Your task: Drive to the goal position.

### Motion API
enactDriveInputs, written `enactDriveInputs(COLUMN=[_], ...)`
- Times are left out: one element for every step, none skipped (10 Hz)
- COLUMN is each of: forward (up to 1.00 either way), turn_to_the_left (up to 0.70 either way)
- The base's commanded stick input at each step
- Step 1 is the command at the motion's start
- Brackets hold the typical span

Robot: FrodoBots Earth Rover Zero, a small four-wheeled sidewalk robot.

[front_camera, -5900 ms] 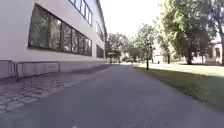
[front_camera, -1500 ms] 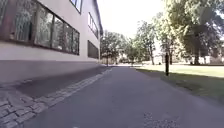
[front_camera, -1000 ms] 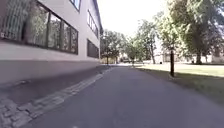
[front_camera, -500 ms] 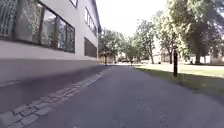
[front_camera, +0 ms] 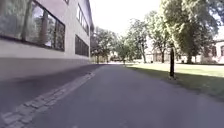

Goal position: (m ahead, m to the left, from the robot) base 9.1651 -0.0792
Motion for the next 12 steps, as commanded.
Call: enactDriveInputs(forward=[0.85, 0.85, 0.85, 0.85, 0.85, 0.85, 0.85, 0.85, 0.85, 0.85, 0.85, 0.85], turn_to_the_left=[0.0, 0.0, 0.0, 0.0, 0.0, 0.0, 0.0, 0.0, 0.0, 0.0, 0.0, 0.0])
